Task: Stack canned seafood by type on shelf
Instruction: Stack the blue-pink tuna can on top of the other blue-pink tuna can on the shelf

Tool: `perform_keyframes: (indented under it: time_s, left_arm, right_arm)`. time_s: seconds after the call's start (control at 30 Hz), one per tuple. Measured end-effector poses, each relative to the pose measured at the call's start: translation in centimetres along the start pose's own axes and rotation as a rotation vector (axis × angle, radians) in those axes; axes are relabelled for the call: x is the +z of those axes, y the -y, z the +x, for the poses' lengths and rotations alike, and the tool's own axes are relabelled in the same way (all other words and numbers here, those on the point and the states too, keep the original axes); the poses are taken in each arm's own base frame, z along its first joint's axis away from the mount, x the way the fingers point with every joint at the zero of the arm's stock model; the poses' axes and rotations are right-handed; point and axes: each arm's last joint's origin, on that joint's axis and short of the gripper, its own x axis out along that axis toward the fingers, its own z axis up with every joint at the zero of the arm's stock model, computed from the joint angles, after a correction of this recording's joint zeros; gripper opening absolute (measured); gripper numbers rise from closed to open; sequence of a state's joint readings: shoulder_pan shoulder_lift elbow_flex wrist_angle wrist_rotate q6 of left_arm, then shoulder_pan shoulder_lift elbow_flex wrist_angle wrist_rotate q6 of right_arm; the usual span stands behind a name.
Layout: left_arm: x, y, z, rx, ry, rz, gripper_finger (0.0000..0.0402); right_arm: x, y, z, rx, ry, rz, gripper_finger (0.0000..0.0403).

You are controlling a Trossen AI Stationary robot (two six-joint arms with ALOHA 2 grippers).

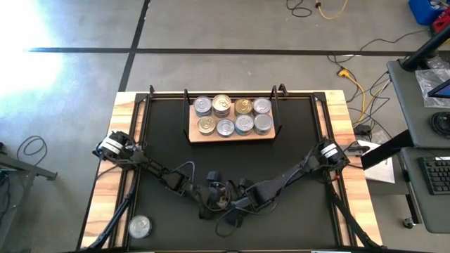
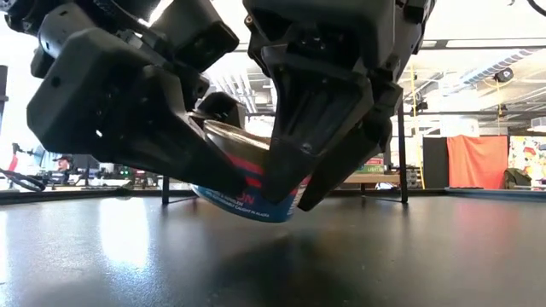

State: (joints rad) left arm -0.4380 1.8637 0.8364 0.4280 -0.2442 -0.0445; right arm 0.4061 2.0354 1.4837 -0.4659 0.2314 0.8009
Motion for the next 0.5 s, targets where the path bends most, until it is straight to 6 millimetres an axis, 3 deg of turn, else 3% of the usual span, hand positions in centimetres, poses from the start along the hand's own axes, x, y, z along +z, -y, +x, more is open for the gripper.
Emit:
perform_keyframes:
  time_s: [0.13,0.5]
  left_arm:
    - [0.02,-0.07,0.01,0.004,0.001,0.061,0.0396]
    - [0.02,-0.02,0.0,-0.013,-0.001,-0.01,0.0395]
  right_arm:
    - [0.02,0.09,0.03,-0.004,-0.003,-0.009,0.0299]
    - [0.09,0.1,0.05,0.003,-0.005,-0.008,0.0297]
